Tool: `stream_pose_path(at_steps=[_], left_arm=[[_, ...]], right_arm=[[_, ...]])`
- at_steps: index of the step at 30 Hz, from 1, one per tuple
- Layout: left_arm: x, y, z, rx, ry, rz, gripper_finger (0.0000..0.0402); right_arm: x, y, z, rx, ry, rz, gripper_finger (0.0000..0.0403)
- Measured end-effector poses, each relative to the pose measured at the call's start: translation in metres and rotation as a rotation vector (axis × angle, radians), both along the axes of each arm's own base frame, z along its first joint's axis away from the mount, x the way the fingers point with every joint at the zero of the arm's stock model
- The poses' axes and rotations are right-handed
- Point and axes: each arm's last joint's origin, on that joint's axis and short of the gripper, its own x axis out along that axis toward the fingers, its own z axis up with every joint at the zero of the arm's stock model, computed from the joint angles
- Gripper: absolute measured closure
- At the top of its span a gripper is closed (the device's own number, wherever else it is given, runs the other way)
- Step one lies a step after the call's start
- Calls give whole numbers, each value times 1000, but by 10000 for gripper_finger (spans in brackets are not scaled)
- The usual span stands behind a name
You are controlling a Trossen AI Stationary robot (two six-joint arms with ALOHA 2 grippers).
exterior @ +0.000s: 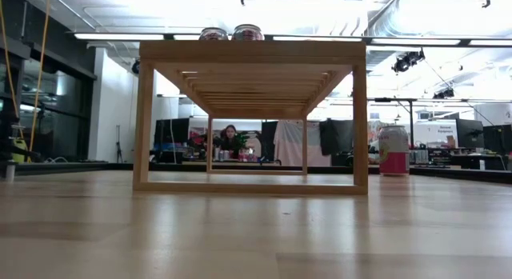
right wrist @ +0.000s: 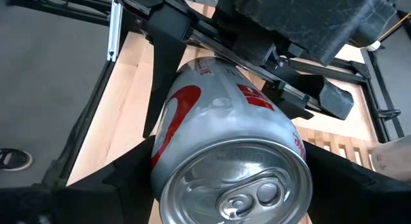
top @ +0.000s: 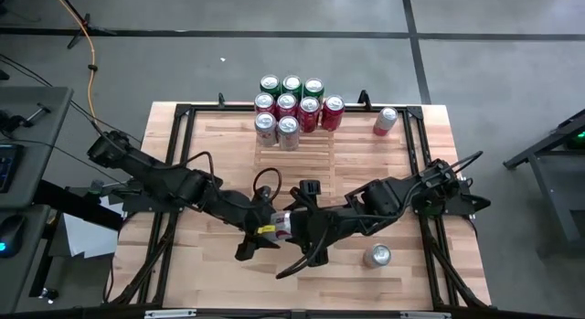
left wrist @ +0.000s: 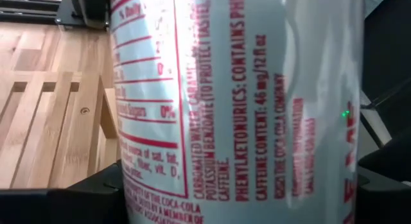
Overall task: Place canned beverage on shelf
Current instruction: Put the top silver soda can on the shelf aligned with the other silver soda cans
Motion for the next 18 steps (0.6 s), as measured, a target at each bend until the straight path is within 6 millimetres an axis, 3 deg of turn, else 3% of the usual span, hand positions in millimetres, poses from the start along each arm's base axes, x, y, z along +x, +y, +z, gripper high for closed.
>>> stream_pose_path(at_steps=[10,18], left_arm=[[-1,7,-1,36,25,-1,123],[-16,28,1,136,101,81,123]], right_arm=[[1,-2,0,-8,6,-1,115],[-15,-12,8,49,44,-69,22]])
